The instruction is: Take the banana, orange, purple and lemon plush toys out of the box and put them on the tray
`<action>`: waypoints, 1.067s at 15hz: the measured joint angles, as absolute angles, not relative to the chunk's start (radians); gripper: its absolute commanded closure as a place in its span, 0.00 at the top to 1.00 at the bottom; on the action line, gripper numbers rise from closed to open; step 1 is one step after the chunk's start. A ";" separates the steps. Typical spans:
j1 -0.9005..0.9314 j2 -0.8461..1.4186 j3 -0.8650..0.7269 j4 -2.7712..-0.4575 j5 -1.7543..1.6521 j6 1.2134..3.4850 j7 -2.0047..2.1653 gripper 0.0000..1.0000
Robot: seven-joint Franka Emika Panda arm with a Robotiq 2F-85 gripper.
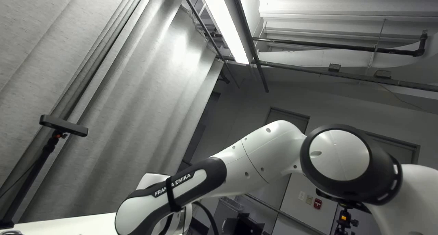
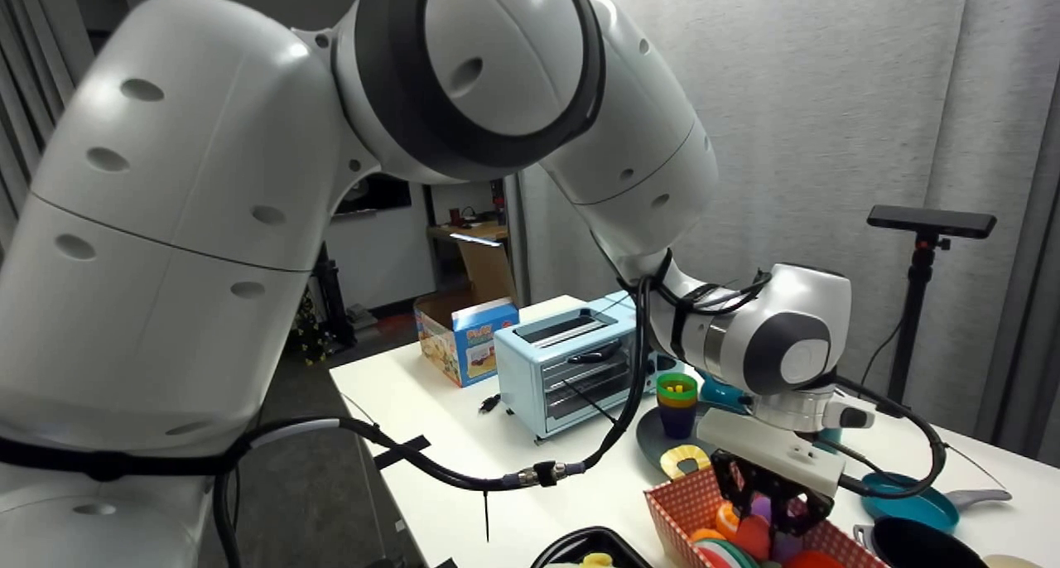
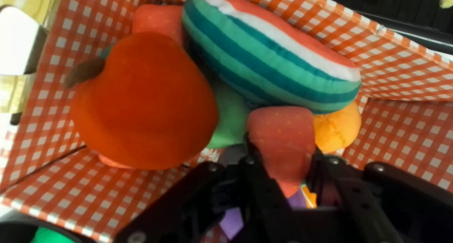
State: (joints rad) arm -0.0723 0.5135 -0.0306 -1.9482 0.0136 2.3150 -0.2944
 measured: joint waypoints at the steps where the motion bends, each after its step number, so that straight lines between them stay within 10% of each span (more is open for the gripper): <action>1: -0.072 0.509 -0.031 -1.949 0.006 2.315 -0.294 0.01; 16: -0.067 0.176 0.050 -2.210 0.079 2.198 -0.379 0.04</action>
State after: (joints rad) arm -0.0675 0.1755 0.0500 -2.2098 0.0795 2.1977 -0.3793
